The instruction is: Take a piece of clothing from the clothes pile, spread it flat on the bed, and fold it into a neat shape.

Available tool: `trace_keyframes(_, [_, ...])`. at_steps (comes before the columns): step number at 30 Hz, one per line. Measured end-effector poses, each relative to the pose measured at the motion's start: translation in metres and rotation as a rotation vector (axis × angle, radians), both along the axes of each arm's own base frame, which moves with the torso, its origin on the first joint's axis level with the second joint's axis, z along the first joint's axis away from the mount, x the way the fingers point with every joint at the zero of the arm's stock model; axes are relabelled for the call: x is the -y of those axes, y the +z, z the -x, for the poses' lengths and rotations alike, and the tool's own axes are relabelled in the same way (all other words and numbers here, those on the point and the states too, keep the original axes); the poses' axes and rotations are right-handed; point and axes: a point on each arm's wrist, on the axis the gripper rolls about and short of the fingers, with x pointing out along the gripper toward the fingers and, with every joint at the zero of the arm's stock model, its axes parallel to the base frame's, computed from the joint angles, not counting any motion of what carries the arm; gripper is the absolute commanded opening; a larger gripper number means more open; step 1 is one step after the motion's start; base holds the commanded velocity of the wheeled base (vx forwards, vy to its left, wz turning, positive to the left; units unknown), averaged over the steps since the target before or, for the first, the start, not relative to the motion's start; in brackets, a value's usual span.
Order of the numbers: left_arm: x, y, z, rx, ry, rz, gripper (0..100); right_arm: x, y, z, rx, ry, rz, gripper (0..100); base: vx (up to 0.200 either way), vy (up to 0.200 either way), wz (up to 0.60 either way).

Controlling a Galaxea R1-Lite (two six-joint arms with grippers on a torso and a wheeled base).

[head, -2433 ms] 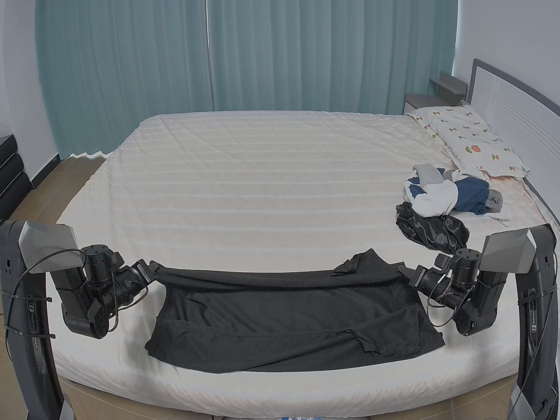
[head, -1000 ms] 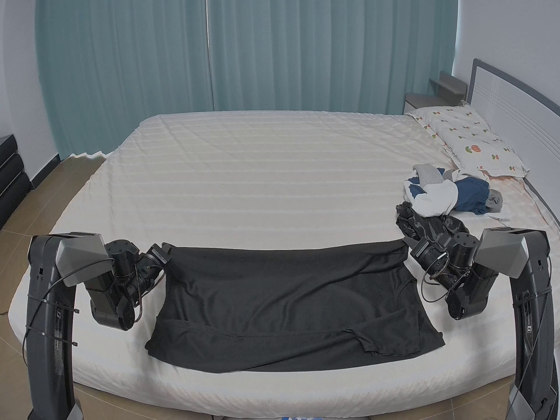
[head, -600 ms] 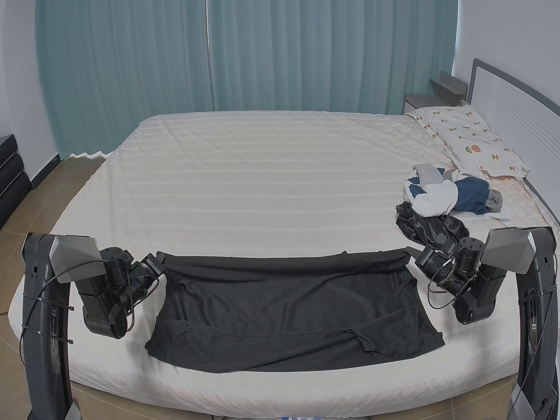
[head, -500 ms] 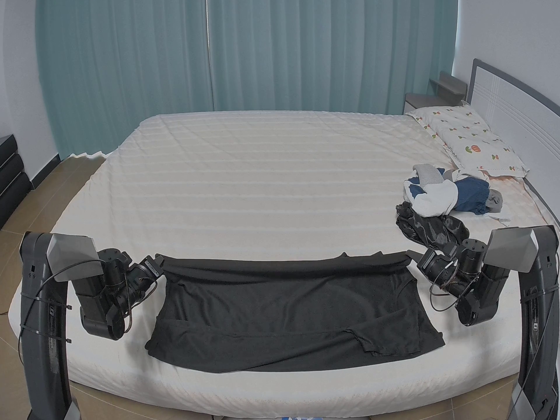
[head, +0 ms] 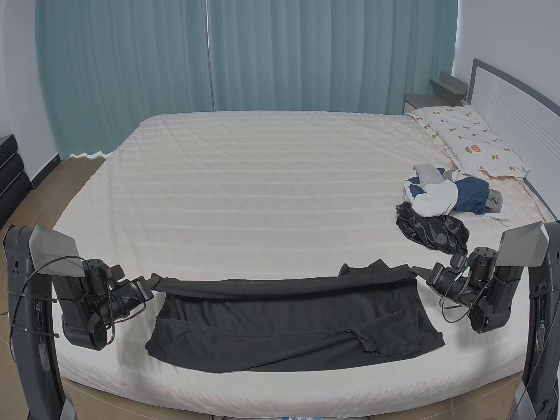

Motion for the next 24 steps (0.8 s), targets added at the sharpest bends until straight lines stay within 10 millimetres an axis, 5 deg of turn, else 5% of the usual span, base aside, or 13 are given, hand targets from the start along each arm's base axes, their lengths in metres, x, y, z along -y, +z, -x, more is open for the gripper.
trace_keyframes(24, [-0.004, -0.034, 0.042, -0.128, -0.125, -0.203, 0, 0.000, -0.031, 0.040, -0.062, 0.111, 0.263, 0, 0.000, 0.000, 0.00])
